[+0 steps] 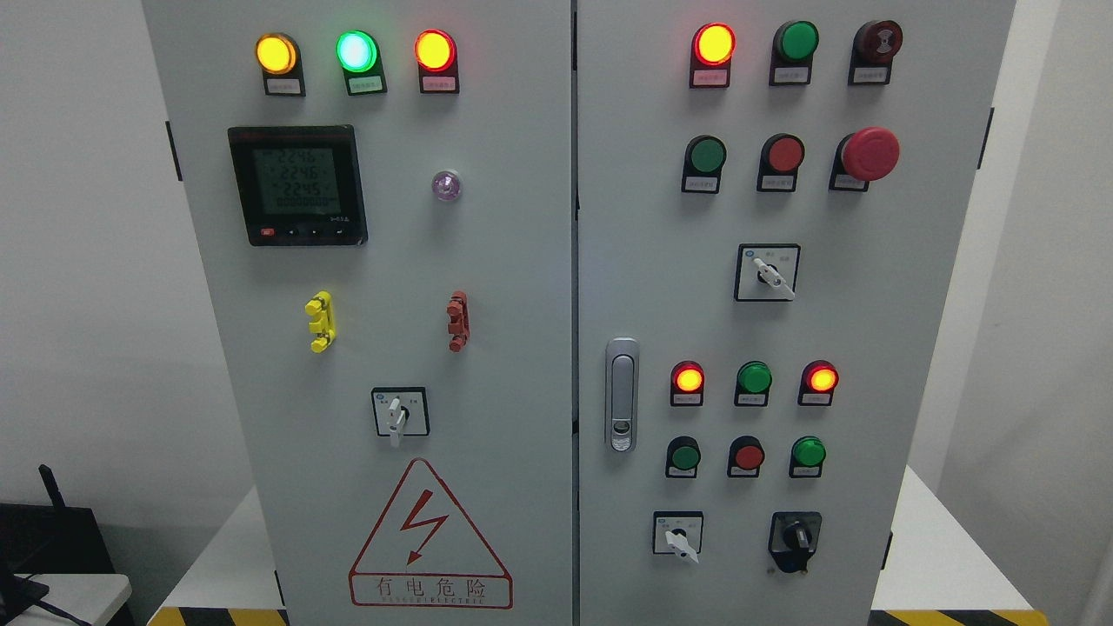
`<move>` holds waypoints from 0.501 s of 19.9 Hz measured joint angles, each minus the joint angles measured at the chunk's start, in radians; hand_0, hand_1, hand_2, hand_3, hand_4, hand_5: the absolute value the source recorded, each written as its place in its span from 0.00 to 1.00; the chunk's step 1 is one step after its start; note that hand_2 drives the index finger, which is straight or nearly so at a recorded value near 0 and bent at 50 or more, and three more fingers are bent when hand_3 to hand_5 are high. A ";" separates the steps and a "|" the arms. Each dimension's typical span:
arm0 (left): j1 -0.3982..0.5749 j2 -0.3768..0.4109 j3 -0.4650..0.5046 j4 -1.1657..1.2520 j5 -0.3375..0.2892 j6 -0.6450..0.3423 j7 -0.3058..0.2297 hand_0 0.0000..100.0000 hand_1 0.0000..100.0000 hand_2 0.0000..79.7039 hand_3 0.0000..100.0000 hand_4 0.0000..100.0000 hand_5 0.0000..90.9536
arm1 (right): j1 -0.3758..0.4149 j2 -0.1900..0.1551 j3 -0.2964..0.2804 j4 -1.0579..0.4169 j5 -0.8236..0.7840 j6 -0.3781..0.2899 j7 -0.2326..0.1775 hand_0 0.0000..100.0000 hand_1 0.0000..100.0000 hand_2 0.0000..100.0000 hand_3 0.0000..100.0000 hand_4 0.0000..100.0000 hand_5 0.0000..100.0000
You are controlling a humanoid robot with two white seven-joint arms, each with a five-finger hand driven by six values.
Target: Turn on light switch 1
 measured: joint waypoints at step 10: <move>-0.078 0.006 -0.084 -0.275 0.001 -0.020 0.009 0.30 0.00 0.45 0.55 0.67 0.56 | 0.000 0.000 0.000 0.000 0.000 0.001 0.000 0.12 0.39 0.00 0.00 0.00 0.00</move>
